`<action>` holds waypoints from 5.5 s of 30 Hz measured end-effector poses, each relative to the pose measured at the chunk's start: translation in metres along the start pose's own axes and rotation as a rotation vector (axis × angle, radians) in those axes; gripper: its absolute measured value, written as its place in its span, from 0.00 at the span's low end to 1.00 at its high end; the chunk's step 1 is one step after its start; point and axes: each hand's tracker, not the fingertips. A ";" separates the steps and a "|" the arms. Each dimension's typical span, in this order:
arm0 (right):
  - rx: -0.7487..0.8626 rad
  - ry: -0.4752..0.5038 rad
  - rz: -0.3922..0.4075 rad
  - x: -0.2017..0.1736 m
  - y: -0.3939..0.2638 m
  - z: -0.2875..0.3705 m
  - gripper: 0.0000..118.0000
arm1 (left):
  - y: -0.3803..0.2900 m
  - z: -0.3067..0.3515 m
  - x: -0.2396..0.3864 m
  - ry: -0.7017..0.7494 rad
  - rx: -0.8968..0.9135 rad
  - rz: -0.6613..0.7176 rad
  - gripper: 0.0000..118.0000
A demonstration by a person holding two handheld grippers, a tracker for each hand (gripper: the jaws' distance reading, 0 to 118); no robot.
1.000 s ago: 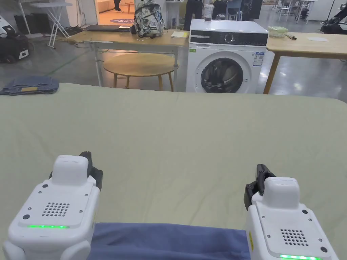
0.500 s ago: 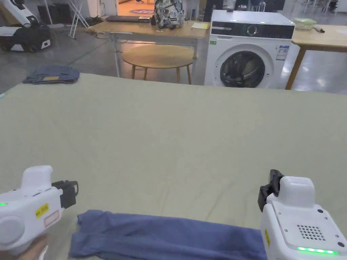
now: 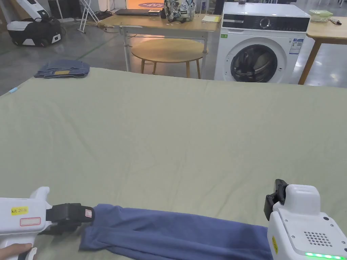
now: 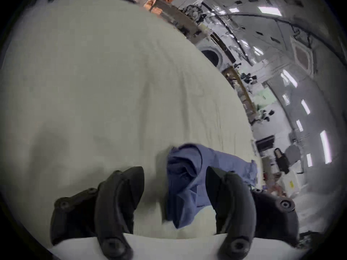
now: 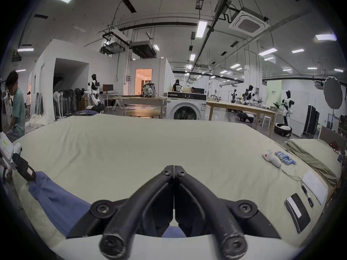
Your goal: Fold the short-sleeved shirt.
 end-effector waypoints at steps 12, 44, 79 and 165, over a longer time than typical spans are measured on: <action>-0.025 -0.002 -0.001 0.004 -0.006 -0.002 0.00 | -0.012 -0.050 0.003 -0.201 -0.058 0.045 0.12; -0.026 0.025 -0.049 0.018 -0.005 -0.004 0.00 | -0.002 0.049 0.115 -0.012 -0.003 -0.058 0.06; -0.081 -0.026 -0.081 0.053 -0.019 0.012 0.00 | -0.058 -0.117 0.231 0.048 -0.223 -0.177 0.34; -0.109 -0.027 -0.127 0.059 -0.020 0.010 0.00 | -0.067 -0.102 0.067 -0.239 -0.064 0.095 0.05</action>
